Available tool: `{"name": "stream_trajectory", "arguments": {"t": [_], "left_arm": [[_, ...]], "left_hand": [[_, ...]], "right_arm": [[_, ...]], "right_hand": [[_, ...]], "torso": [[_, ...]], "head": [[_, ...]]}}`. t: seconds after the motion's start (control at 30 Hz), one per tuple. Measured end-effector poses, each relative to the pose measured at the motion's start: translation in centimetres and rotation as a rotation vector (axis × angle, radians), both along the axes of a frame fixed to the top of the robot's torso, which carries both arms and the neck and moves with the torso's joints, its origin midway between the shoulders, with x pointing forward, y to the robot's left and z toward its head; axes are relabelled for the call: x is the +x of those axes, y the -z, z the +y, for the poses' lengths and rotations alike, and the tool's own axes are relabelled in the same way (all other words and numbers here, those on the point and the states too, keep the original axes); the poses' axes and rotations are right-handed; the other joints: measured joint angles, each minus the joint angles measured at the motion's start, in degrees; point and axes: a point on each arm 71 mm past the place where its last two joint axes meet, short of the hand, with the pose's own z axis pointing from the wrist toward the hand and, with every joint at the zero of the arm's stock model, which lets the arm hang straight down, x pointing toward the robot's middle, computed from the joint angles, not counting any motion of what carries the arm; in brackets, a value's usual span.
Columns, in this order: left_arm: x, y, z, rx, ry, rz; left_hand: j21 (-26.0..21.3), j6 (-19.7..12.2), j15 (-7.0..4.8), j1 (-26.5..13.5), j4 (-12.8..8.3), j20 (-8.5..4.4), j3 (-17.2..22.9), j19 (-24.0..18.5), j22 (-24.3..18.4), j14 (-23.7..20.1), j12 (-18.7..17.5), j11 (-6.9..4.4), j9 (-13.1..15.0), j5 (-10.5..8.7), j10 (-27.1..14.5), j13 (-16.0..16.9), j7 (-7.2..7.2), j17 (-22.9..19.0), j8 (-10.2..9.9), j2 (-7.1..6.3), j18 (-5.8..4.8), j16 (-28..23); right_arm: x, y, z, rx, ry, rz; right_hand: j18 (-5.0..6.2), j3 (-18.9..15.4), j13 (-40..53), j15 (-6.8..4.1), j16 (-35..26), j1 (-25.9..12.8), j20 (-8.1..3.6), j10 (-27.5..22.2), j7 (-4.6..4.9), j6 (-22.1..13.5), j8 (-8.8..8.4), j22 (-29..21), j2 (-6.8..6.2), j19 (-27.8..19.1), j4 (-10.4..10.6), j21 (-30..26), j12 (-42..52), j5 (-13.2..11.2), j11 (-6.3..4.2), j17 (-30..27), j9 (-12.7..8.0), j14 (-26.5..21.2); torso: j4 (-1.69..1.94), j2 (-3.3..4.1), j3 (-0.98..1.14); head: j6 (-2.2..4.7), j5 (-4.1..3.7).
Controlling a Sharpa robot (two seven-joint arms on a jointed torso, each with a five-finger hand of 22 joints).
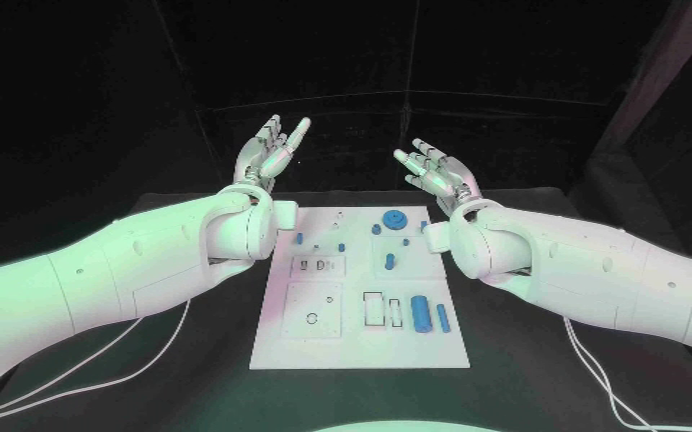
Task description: Assemble the parts on the task board
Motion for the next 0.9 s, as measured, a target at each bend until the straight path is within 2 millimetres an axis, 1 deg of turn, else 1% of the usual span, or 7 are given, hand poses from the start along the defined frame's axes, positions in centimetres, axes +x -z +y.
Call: {"name": "stream_trajectory", "arguments": {"t": [0.03,0.3,0.47,0.6,0.67,0.73,0.9], "left_arm": [[0.1,0.0,0.0,-0.004,0.004,-0.001],[-0.1,-0.1,0.1,-0.027,0.03,-0.001],[-0.5,-0.1,2.8,-0.023,0.007,0.005],[-0.9,-0.2,2.1,-0.037,0.029,0.007],[-1.1,-0.3,2.2,-0.041,0.035,0.006],[-1.3,-0.3,2.3,-0.042,0.037,0.006],[-1.9,-0.6,2.8,-0.046,0.052,0.004]], "left_hand": [[0.0,0.3,0.42,1.6,0.2,0.45,-0.2,0.0,0.1,0.4,0.0,0.83,0.1,0.0,0.2,0.1,0.32,0.2,0.0,0.38,0.6,0.2],[1.3,3.6,2.12,3.6,-1.0,1.88,-1.5,1.9,0.7,6.6,0.7,3.39,0.6,0.0,3.4,0.7,0.58,1.6,0.7,2.09,0.61,2.6],[4.6,11.6,4.14,5.6,-3.1,3.56,-2.5,9.3,2.5,18.9,3.4,6.12,1.5,0.0,13.8,1.9,1.12,3.7,2.7,2.88,0.59,6.9],[10.8,22.1,5.43,7.8,-5.2,3.97,-3.2,24.4,5.3,33.3,7.8,8.08,2.4,0.0,30.4,3.2,1.87,5.3,5.1,3.34,0.58,10.8],[14.5,32.0,4.84,9.7,-6.8,4.09,-3.1,33.7,6.8,40.2,10.9,7.51,3.4,0.0,41.0,3.9,2.67,6.0,7.8,3.36,0.58,12.8],[15.8,39.3,3.88,11.1,-8.0,3.79,-3.0,38.2,7.1,44.9,12.1,6.74,4.0,0.0,45.9,4.0,3.79,6.5,9.5,3.38,0.58,13.7],[16.1,45.2,2.39,12.8,-10.1,2.67,-2.9,43.7,6.6,50.9,12.4,5.42,3.7,0.0,51.6,3.9,5.35,7.7,9.8,3.79,0.56,13.7]], "right_arm": [[0.2,0.0,0.2,-0.005,-0.021,0.001],[0.8,0.0,0.9,-0.054,-0.146,0.006],[1.6,-0.5,-2.8,-0.205,-0.097,-0.081],[2.0,-1.7,-2.7,-0.295,-0.109,-0.157],[2.3,-2.3,-2.7,-0.341,-0.115,-0.193],[2.6,-2.8,-2.9,-0.382,-0.115,-0.221],[3.3,-4.2,-3.3,-0.502,-0.123,-0.289]], "right_hand": [[0.0,-0.1,0.1,0.24,0.3,1.1,0.07,1.6,0.06,1.0,0.19,0.1,0.09,1.1,-0.6,0.2,0.3,0.0,0.32,0.1,0.1,1.6],[3.04,0.1,1.3,0.86,3.7,8.2,0.29,19.2,0.95,13.0,2.01,1.6,0.04,14.5,-5.1,3.6,3.5,-0.8,1.53,1.3,1.2,19.0],[4.92,0.5,1.8,-0.28,5.5,11.3,0.18,29.7,1.79,23.4,3.42,2.3,-0.19,22.6,-7.6,6.0,5.2,-1.7,0.64,1.8,1.9,29.5],[5.81,1.1,1.9,-1.54,6.3,12.6,-0.48,36.4,2.96,31.5,4.17,2.5,-0.38,27.9,-8.9,7.7,5.6,-2.2,-0.41,2.0,2.3,36.5],[5.81,1.4,1.9,-2.17,6.6,13.1,-0.89,39.0,3.47,34.6,4.34,2.5,-0.48,30.1,-9.4,8.4,5.8,-2.3,-0.93,2.1,2.3,39.4],[5.8,1.8,1.9,-2.84,6.9,13.2,-1.44,41.5,3.95,37.3,4.34,2.6,-0.5,32.3,-10.0,9.1,5.8,-2.3,-1.44,2.2,2.4,42.3],[5.8,3.1,2.0,-4.64,7.6,13.8,-3.08,46.9,4.42,42.4,4.63,3.0,-1.12,37.2,-11.3,11.0,5.8,-2.3,-2.73,2.9,2.5,48.6]], "torso": [[-0.01,0.0,-0.01],[-0.02,0.02,-0.01],[0.04,0.8,-0.01],[0.22,1.57,-0.01],[0.35,1.99,-0.05],[0.51,2.39,-0.1],[1.05,3.55,-0.35]], "head": [[-0.01,0.0],[-0.03,0.02],[-0.31,-0.49],[0.07,-0.67],[0.26,-0.85],[0.48,-0.97],[0.9,-1.29]]}}
